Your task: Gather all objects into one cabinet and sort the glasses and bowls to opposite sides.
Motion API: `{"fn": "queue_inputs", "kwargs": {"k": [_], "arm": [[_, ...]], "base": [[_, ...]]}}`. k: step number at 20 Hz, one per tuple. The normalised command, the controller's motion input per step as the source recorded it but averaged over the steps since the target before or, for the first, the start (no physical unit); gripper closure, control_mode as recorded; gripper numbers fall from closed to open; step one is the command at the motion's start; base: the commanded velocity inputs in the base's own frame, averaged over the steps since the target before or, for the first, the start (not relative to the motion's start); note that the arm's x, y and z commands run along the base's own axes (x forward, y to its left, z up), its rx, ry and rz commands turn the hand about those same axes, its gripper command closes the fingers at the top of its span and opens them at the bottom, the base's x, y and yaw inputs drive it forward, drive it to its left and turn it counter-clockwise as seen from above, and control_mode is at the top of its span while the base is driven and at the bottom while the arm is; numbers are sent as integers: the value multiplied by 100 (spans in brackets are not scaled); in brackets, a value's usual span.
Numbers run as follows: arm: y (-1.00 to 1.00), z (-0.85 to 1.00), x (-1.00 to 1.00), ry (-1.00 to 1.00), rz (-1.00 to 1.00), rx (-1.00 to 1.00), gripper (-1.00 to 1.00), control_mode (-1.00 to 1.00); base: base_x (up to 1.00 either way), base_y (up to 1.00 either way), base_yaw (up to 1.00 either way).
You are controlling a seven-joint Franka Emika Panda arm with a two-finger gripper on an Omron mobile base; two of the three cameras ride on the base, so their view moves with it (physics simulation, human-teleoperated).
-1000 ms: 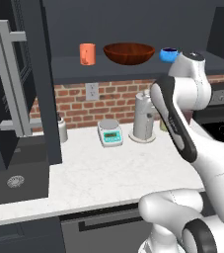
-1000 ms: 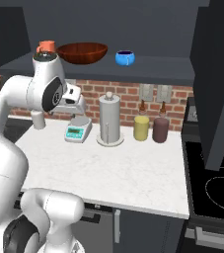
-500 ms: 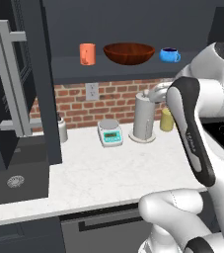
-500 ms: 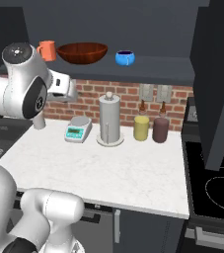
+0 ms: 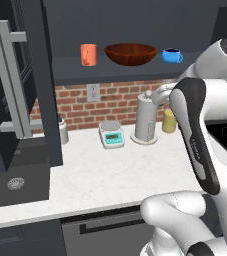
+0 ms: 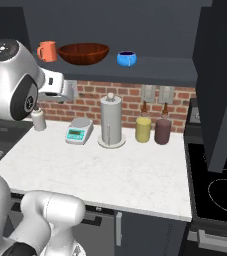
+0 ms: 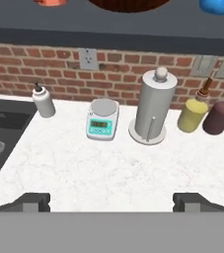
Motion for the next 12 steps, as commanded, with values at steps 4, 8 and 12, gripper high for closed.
{"fn": "queue_inputs", "kwargs": {"k": [4, 8, 12], "arm": [[0, -4, -29, 0, 1, -2, -100, -100], [0, -4, -17, 0, 1, 0, -100, 100], [0, 0, 0, 0, 0, 0, -100, 100]], "base": [[0, 0, 0], [-61, 2, 5], [-87, 6, 10]]}}
